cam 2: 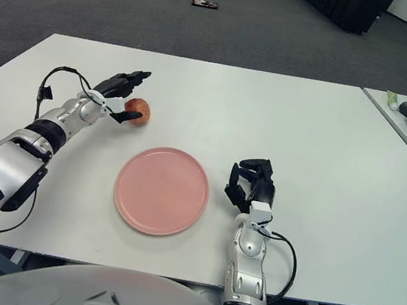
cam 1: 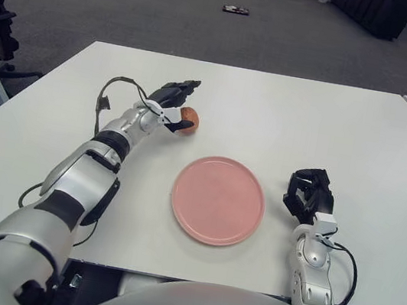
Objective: Put the apple into the plate.
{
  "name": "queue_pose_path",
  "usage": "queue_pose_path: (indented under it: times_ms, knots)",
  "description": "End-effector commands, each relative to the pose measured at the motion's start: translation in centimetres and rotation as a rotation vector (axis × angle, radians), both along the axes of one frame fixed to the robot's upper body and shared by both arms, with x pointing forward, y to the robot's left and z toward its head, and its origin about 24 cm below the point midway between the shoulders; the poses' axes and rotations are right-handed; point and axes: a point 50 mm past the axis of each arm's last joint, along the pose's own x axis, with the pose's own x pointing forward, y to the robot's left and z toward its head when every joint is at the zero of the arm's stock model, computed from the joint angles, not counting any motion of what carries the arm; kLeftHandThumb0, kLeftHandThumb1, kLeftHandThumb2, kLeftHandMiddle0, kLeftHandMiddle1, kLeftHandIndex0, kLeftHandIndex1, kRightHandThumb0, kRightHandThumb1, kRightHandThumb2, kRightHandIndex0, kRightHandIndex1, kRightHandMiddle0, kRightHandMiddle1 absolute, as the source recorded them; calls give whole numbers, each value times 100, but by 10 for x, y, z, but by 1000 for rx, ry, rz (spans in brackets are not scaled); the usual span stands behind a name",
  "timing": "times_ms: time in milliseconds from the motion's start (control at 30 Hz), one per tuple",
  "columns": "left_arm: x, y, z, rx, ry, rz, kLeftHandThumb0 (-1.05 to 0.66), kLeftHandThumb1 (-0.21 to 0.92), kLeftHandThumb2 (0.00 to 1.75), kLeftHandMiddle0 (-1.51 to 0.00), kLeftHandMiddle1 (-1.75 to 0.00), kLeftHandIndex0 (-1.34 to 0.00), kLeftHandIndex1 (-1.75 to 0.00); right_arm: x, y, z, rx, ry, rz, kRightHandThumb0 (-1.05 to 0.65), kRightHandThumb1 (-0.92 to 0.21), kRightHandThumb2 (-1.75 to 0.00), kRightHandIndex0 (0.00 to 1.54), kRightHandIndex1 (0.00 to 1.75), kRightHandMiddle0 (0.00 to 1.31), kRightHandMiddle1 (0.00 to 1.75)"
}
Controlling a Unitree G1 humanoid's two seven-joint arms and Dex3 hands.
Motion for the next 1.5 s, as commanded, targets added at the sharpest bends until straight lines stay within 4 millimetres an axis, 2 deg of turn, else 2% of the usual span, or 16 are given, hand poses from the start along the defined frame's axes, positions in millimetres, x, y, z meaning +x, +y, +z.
queue_pose_path:
  times_ms: [0, 500, 1267, 1467]
  knots:
    - [6, -1, 13, 19, -18, -28, -96, 47, 79, 0, 0, 0, -1, 3, 0, 4, -4, -19, 3, -38, -68, -86, 56, 133, 33, 175]
    - [11, -4, 21, 34, 69, -57, -102, 55, 68, 0, 0, 0, 0, 4, 1, 3, 9, -16, -7, -38, -68, -86, 56, 132, 34, 175]
    - [7, -16, -10, 219, 133, 12, -105, 66, 61, 0, 0, 0, 0, 2, 0, 1, 14, -8, -43, -38, -69, -85, 57, 134, 33, 175]
    - [8, -16, -11, 266, 142, 16, -103, 68, 60, 0, 0, 0, 0, 1, 0, 3, 10, -25, -46, -38, -69, -85, 57, 134, 33, 175]
